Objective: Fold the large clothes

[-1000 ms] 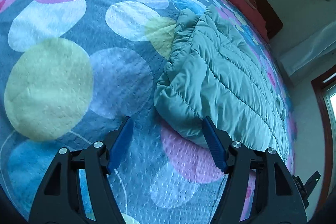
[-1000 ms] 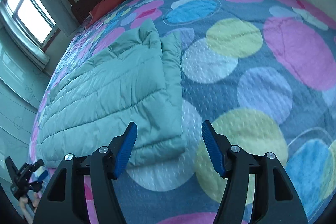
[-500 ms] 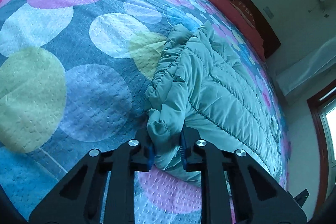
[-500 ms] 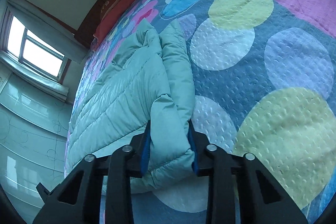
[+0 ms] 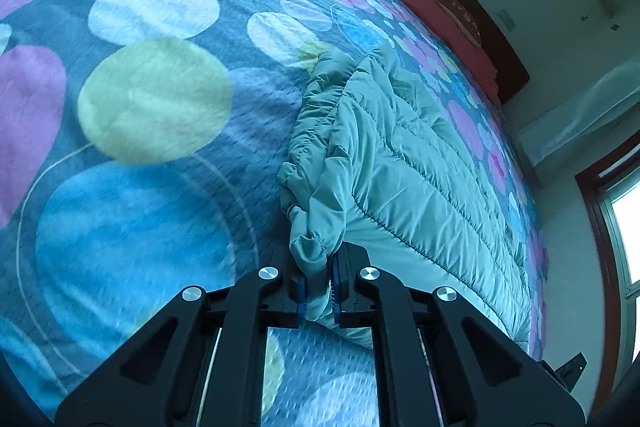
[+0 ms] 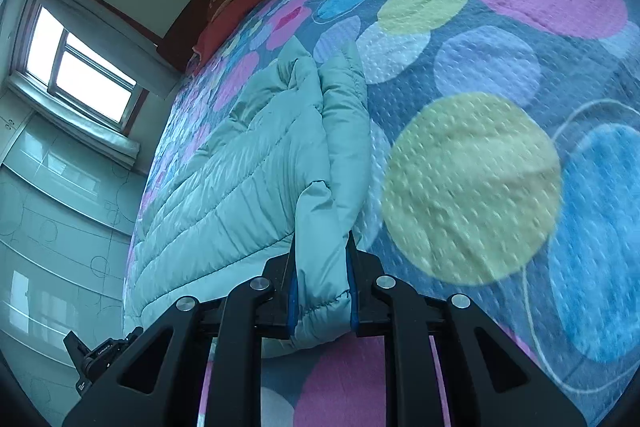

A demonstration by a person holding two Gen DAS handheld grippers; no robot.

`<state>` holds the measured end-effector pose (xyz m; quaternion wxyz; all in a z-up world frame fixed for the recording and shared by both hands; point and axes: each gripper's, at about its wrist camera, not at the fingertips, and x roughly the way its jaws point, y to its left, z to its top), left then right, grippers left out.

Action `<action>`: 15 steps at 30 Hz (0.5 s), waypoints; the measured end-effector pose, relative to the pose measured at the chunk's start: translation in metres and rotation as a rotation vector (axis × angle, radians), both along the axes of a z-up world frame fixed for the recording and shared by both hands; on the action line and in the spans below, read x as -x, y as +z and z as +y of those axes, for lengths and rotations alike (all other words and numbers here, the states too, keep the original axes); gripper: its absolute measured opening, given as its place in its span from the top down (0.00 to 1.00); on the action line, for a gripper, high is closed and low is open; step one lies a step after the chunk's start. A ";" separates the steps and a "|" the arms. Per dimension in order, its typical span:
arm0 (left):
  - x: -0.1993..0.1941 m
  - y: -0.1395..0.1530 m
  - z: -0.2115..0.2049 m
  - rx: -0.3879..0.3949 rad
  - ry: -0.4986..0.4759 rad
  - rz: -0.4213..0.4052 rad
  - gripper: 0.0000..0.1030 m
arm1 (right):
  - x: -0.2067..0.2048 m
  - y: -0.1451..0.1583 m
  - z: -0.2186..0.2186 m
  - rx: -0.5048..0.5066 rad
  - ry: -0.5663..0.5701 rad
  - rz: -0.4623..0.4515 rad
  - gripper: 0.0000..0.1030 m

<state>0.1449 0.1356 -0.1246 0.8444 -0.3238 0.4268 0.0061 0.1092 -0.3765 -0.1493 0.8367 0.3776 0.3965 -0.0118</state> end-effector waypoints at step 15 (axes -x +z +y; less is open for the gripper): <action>0.069 -0.004 0.005 -0.039 -0.024 0.044 0.83 | 0.066 -0.004 0.006 -0.013 0.036 0.046 0.77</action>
